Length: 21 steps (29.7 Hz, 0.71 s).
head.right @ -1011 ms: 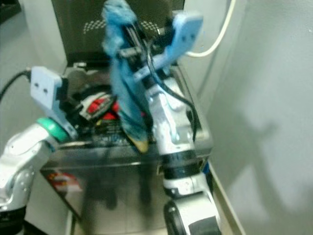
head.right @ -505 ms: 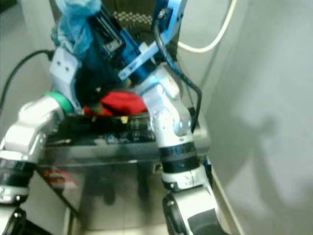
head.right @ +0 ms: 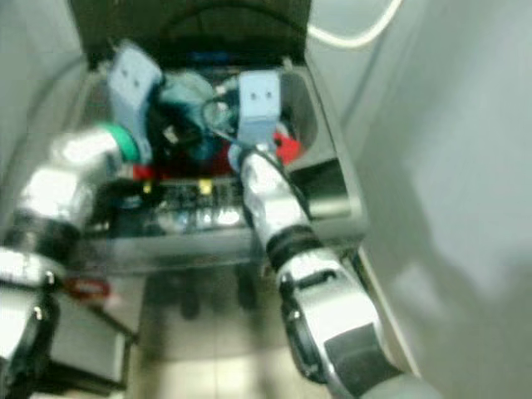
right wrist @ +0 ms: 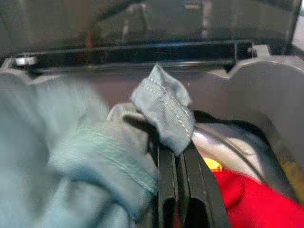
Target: Clothes washing
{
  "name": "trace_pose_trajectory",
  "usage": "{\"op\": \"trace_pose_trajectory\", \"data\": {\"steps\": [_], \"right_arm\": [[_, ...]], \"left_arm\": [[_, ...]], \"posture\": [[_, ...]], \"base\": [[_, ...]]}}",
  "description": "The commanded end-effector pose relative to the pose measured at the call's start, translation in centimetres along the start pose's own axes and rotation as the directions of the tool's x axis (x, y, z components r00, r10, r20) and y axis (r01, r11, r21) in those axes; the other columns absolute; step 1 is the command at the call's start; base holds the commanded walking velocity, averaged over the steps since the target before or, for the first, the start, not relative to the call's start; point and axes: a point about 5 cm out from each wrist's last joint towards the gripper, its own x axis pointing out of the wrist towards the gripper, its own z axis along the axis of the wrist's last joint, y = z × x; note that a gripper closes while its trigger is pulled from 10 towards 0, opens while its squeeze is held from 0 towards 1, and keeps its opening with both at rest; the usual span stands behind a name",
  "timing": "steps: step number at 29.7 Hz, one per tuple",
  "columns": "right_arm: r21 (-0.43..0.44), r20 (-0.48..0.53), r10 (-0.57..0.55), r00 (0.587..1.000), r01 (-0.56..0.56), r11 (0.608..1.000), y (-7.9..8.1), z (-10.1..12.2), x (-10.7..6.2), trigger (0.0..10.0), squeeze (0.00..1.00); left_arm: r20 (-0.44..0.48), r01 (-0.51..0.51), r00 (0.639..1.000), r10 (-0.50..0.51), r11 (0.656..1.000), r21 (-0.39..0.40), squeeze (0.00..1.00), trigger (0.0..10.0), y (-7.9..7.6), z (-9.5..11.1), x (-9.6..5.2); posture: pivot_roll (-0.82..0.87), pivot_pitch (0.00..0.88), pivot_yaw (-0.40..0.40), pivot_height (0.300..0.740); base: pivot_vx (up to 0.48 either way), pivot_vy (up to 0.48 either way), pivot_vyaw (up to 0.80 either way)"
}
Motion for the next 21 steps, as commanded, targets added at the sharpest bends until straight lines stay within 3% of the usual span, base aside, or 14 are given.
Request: {"op": "trace_pose_trajectory", "data": {"steps": [1, 3, 5, 10, 16, 18, 21], "right_arm": [[0.016, -0.003, 0.029, 1.000, -0.029, 0.999, 1.8, 0.5, 0.3, 10.0, 0.00], [0.022, -0.002, 0.004, 1.000, -0.004, 1.000, 1.7, 0.6, 0.4, 10.0, 0.00], [0.048, 0.022, -0.043, 0.999, 0.042, 0.998, 1.3, 1.3, 0.7, 10.0, 0.00], [0.058, 0.083, -0.084, 0.993, 0.079, 0.995, 1.0, 2.7, 1.1, 10.0, 0.00], [0.069, 0.208, -0.095, 0.973, 0.082, 0.994, 0.5, 5.4, 1.5, 10.0, 0.00], [0.050, 0.296, -0.078, 0.952, 0.066, 0.997, 0.2, 6.9, 1.4, 10.0, 0.00], [0.000, 0.358, -0.055, 0.932, 0.059, 0.998, 0.0, 7.9, 1.4, 10.0, 0.00]], "left_arm": [[0.008, 0.113, 0.994, -0.113, 0.994, 0.008, 0.00, 10.0, -2.0, 0.2, 0.5], [0.022, 0.132, 0.991, -0.132, 0.991, 0.002, 0.00, 10.0, -2.5, 0.1, 0.3], [0.053, 0.155, 0.987, -0.154, 0.988, -0.021, 0.00, 10.0, -3.8, 0.1, -1.0], [0.090, 0.160, 0.983, -0.158, 0.987, -0.017, 0.00, 10.0, -5.4, 0.6, -2.9], [0.110, 0.037, 0.993, -0.041, 0.998, 0.041, 0.00, 10.0, -6.1, 1.4, -5.0], [0.140, -0.057, 0.989, 0.047, 0.996, 0.069, 0.00, 10.0, -5.7, 2.3, -5.4], [0.160, -0.113, 0.982, 0.096, 0.988, 0.105, 0.00, 10.0, -5.4, 3.2, -5.9]], "posture": [[0.10, 0.194, 0.038, 0.740], [0.12, 0.186, 0.028, 0.740], [0.15, 0.173, 0.012, 0.740], [0.17, 0.162, 0.005, 0.740], [0.18, 0.147, 0.011, 0.740], [0.18, 0.145, 0.013, 0.740], [0.18, 0.135, 0.020, 0.740]], "base": [[0.000, 0.000, 0.00], [0.000, 0.000, 0.00], [0.000, 0.000, 0.00], [0.000, 0.000, 0.00], [0.000, 0.000, 0.00], [0.000, 0.000, 0.00], [0.000, 0.000, 0.00]]}}
